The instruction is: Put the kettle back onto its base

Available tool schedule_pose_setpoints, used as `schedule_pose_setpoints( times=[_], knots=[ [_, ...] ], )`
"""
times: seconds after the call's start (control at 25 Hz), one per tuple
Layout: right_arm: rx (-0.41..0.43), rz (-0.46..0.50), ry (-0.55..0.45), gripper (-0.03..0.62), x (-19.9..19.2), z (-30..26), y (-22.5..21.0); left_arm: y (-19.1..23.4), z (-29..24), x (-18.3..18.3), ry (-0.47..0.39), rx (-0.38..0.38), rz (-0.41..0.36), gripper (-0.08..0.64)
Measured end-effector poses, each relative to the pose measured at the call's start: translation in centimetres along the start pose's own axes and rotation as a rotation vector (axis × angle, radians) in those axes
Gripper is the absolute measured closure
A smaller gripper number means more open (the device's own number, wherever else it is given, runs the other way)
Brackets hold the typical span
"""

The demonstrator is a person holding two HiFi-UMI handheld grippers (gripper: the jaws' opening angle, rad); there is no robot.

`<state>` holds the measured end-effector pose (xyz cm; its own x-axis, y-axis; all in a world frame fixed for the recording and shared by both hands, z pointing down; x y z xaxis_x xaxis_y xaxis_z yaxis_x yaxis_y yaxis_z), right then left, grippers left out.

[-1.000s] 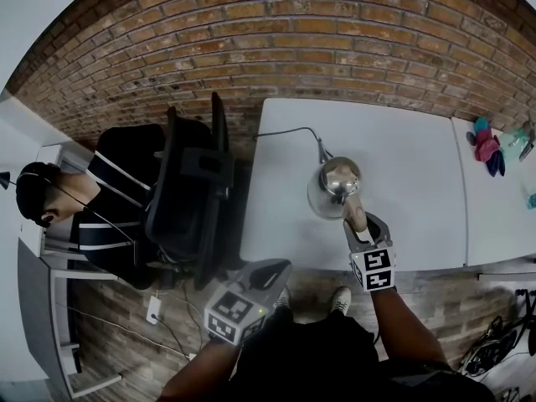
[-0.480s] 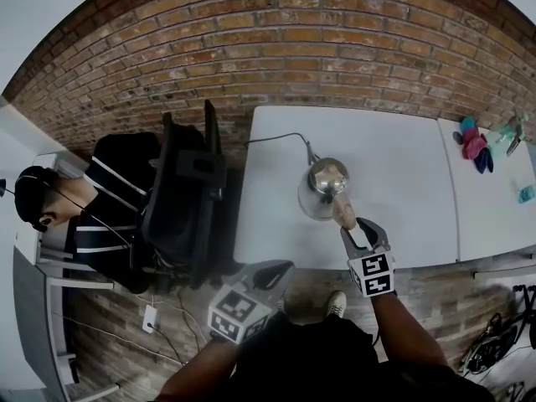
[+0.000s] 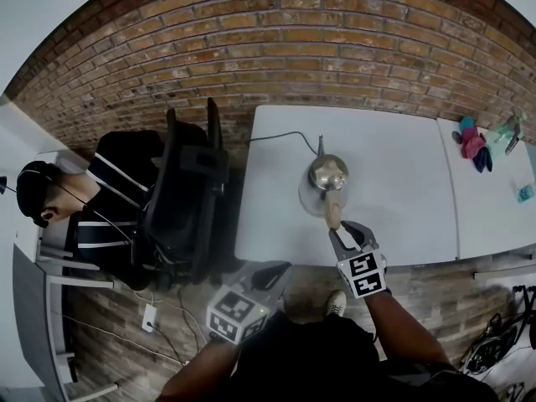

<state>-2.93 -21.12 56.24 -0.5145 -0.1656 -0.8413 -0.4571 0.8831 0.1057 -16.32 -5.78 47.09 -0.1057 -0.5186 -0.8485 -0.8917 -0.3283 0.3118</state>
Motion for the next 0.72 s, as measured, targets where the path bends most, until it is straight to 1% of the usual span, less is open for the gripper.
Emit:
schedule_pose_setpoints(
  times=[0.28, 0.72],
  knots=[
    [0.020, -0.009, 0.000, 0.453, 0.5, -0.4, 1.1, 0.3, 0.6, -0.7, -0.005, 0.011, -0.002, 0.558],
    [0.008, -0.001, -0.004, 0.454, 0.7, -0.4, 1.6, 0.5, 1.2, -0.9, 0.002, -0.005, 0.003, 0.558]
  ],
)
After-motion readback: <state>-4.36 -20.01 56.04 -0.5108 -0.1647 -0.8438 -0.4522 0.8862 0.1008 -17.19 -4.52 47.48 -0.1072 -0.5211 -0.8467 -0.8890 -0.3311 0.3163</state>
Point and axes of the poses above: the fingertips, and each gripper's own axes: z backward along the fingers, y to its left, x out of its top, the point moved 7 cm from there along z, backward along the fingers, and after that the axes turned 3 degrees about z, right-handed, at the moved point
